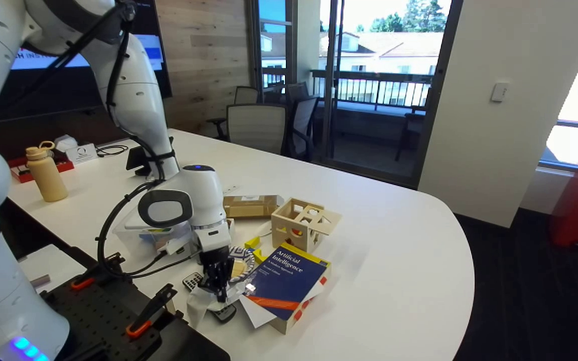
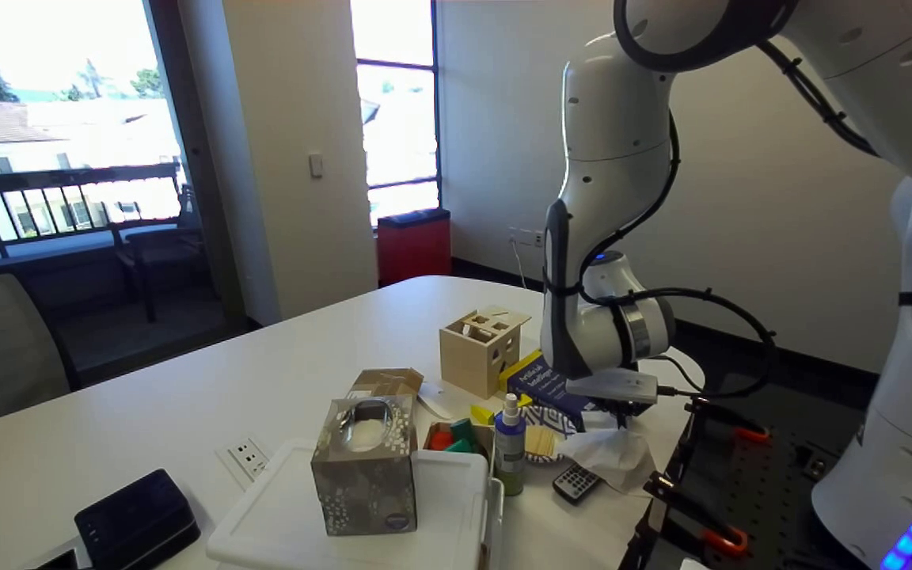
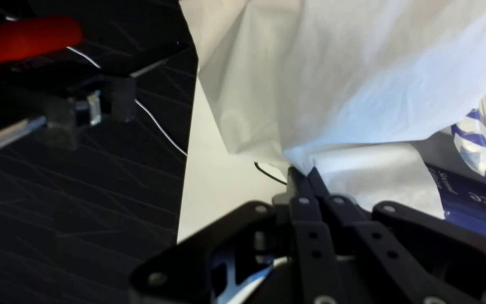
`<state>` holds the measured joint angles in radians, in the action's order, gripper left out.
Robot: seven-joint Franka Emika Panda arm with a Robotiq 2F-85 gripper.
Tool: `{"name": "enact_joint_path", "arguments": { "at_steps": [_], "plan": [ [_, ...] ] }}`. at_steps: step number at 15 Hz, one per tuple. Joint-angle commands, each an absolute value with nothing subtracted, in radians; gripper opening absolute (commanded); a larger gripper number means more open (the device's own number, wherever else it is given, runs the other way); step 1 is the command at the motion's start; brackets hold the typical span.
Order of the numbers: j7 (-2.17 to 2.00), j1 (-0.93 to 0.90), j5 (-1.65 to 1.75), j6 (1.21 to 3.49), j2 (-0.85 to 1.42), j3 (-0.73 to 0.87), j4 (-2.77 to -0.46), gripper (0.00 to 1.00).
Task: Use the tissue to wipe the remote
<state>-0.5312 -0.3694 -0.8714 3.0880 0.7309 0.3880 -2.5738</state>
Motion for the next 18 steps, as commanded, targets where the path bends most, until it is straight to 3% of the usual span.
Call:
{"name": "enact_joint_path", "arguments": {
  "at_steps": [1, 5, 18],
  "plan": [
    [-0.528, -0.372, -0.864, 3.050, 0.705, 0.391, -2.564, 0.00],
    [-0.503, -0.346, -0.863, 3.053, 0.693, 0.362, -2.542, 0.00],
    [-0.323, 0.041, -0.771, 2.987, 0.641, 0.013, -2.497, 0.00]
  ]
}}
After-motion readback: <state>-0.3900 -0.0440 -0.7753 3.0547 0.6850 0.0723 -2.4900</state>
